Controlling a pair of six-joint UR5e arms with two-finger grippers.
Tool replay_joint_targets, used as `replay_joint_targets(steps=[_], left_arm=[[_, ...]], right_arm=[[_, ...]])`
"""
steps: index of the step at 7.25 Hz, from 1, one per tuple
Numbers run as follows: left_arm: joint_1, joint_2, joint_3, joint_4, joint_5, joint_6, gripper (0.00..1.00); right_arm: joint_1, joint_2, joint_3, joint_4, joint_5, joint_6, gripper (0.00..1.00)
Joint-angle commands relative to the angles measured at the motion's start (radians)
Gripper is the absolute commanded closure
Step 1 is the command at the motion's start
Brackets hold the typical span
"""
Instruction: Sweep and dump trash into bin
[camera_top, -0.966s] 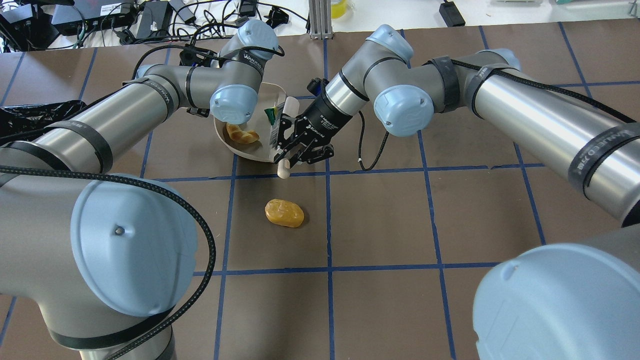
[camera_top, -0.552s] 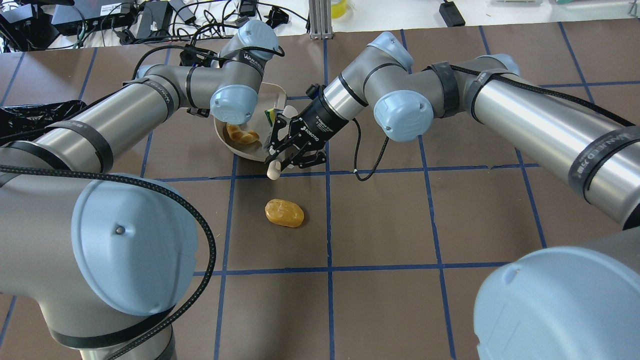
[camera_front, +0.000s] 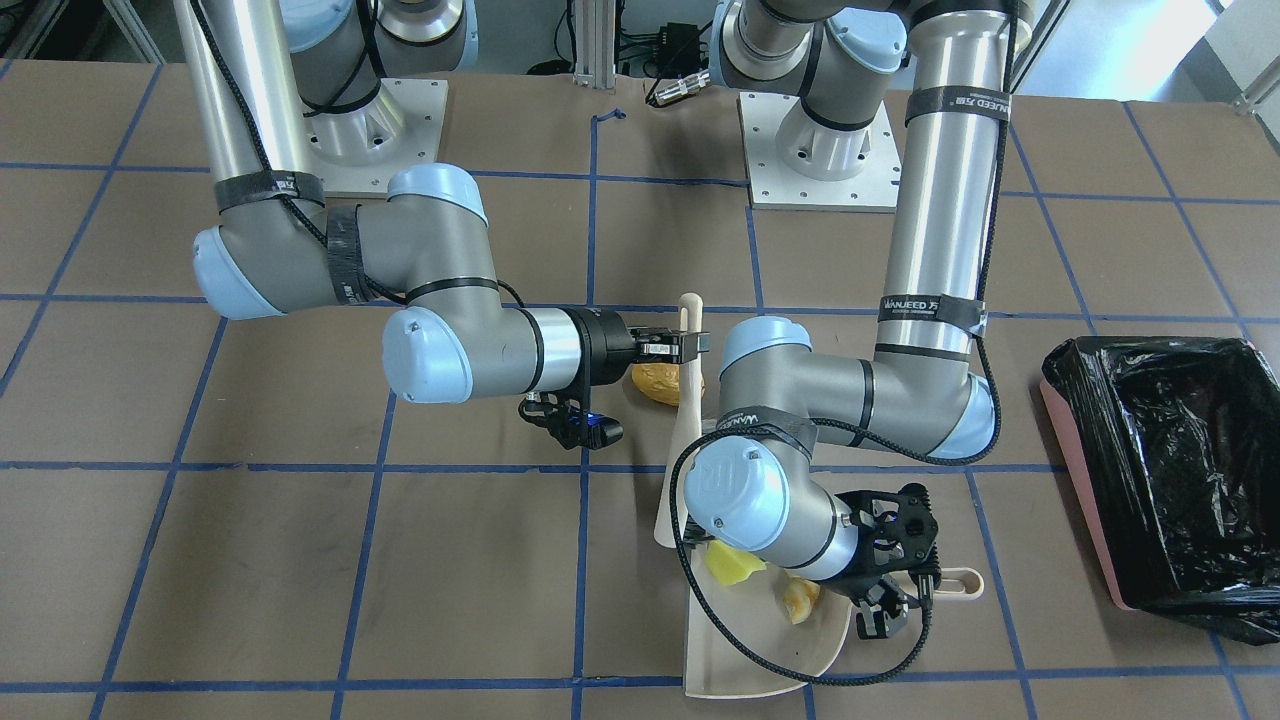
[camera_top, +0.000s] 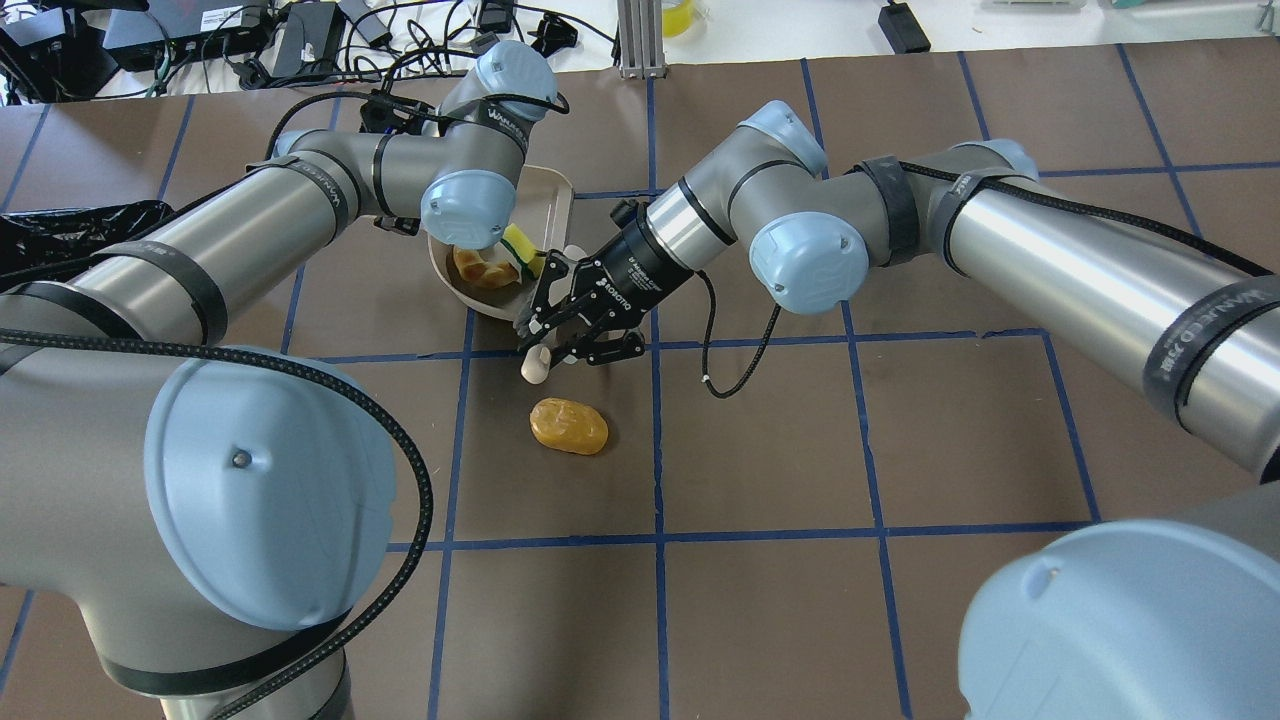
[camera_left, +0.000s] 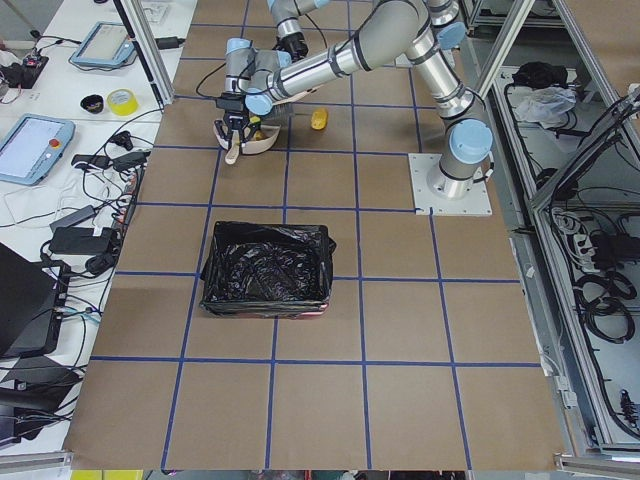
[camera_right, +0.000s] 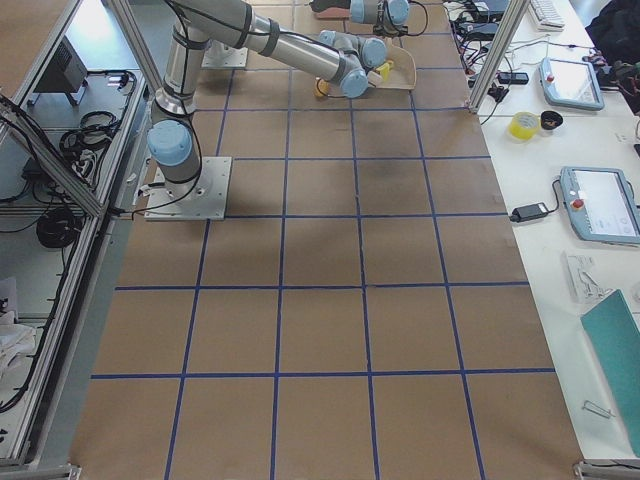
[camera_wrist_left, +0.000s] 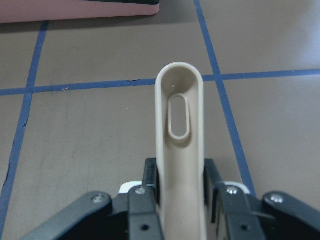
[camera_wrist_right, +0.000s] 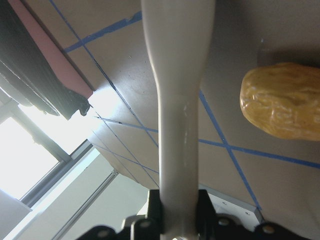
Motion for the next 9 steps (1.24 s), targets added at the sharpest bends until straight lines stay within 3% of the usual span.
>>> replay_joint_targets(steps=[1, 7, 9], left_arm=[[0.0, 0.0, 0.0, 0.0, 0.0, -0.001, 1.0], [0.0, 0.0, 0.0, 0.0, -0.002, -0.001, 1.0], [0.0, 0.0, 0.0, 0.0, -0.002, -0.001, 1.0]], right_arm=[[0.003, -0.009, 0.02, -0.01, 0.06, 0.115, 1.0], [0.039, -0.039, 0.018, -0.042, 0.065, 0.523, 1.0], [-0.008, -0.077, 0.008, -0.031, -0.026, 0.531, 1.0]])
